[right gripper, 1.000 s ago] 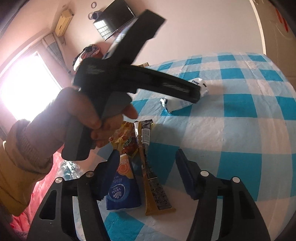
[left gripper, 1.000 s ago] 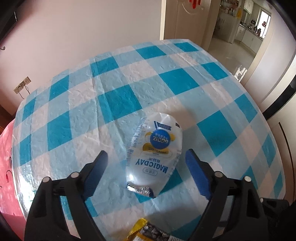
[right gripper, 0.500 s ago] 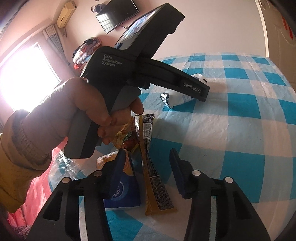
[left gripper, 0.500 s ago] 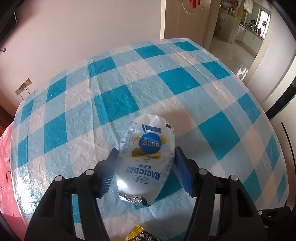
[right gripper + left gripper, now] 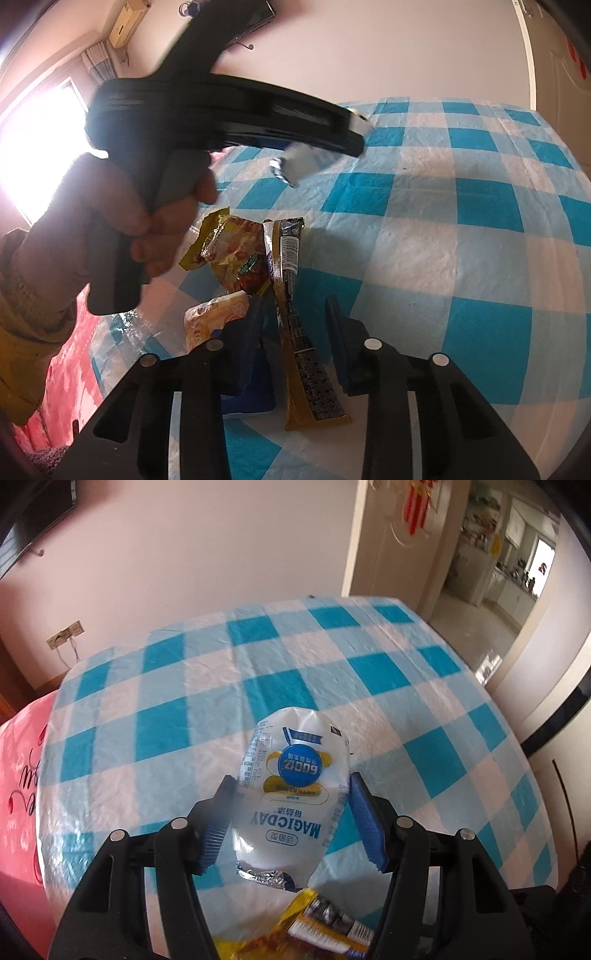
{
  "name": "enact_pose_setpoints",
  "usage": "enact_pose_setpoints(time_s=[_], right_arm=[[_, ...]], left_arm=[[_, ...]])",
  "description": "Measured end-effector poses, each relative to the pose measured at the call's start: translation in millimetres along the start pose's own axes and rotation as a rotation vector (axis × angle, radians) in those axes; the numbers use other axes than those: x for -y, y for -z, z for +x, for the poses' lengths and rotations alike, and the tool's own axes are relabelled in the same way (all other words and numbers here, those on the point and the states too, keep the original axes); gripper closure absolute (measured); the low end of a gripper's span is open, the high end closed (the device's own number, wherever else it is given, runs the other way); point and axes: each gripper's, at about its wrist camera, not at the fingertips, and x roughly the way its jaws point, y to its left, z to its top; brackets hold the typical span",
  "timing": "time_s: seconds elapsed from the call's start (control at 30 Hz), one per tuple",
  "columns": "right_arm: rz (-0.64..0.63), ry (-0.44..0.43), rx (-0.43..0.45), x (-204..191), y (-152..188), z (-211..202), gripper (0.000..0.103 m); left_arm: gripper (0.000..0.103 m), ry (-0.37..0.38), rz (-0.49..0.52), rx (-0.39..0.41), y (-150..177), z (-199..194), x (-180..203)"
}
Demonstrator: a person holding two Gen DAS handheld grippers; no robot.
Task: Collect trash
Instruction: 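Grasp the brown coffee stick with the right tool while the left holds the milk bag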
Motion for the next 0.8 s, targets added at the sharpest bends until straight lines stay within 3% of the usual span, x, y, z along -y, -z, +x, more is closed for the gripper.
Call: enact_pose_setpoints(time_s=[0.3, 0.8], right_arm=[[-0.011, 0.014, -0.023, -1.1, -1.7, 5.8, 0.067], [-0.030, 0.035, -0.026, -4.2, -5.2, 10.4, 0.068]], left_arm=[[0.041, -0.047, -0.118, 0.079, 28.2, -39.2, -32.8], [0.041, -0.057, -0.233, 0.161, 87.5, -90.4, -72.8]])
